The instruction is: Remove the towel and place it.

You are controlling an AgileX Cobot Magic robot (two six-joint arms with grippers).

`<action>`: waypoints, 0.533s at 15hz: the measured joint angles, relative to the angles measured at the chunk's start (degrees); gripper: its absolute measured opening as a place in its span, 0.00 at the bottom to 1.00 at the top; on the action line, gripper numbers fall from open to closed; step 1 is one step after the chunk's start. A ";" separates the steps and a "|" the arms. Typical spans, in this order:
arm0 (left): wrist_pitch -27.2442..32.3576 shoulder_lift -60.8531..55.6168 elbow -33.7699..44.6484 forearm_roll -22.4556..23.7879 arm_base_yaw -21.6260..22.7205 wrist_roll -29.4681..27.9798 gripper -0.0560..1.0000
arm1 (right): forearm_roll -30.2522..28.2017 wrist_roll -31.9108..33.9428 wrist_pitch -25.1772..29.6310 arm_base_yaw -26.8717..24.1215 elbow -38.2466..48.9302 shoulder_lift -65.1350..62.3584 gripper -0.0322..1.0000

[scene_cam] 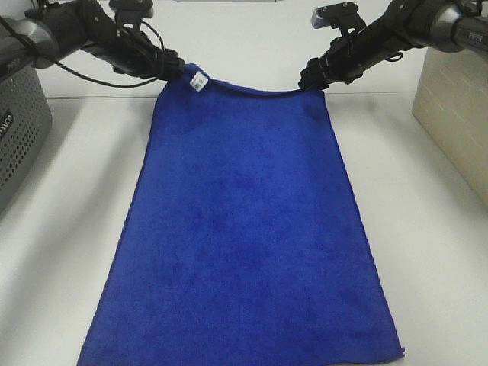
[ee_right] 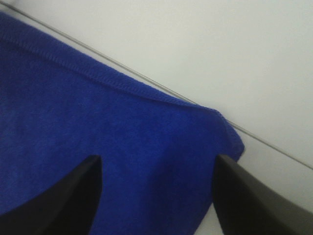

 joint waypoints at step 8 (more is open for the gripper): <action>2.06 -0.92 -0.17 0.74 0.00 -14.50 0.72 | -0.34 0.80 9.63 0.00 0.00 -0.86 0.65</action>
